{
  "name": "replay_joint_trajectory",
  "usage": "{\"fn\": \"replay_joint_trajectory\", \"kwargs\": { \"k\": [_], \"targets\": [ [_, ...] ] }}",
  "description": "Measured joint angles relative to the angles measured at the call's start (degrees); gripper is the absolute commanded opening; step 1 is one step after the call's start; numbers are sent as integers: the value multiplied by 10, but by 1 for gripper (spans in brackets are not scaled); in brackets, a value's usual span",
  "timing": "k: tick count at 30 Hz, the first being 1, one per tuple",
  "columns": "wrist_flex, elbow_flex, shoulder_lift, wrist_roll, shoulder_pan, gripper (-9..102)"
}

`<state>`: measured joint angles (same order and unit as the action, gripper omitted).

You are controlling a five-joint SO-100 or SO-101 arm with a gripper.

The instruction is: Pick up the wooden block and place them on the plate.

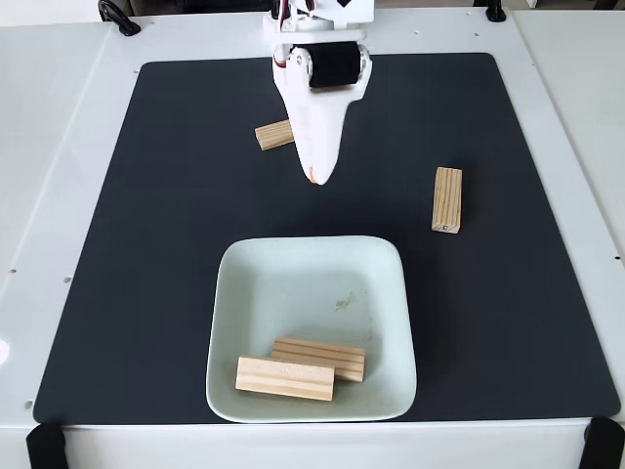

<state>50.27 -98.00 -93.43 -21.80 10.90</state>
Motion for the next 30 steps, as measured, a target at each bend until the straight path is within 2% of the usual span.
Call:
{"fn": "replay_joint_trajectory", "kwargs": {
  "k": [8,15,18,22,30],
  "targets": [
    [18,-132,-138,-9,12,-1],
    [190,-146,-269,-25,56,-1],
    [229,-104,-277,-55,84,-1],
    [236,-27,-236,-110,89,-1],
    [270,227,-11,-182,114,0]
  ]
}}
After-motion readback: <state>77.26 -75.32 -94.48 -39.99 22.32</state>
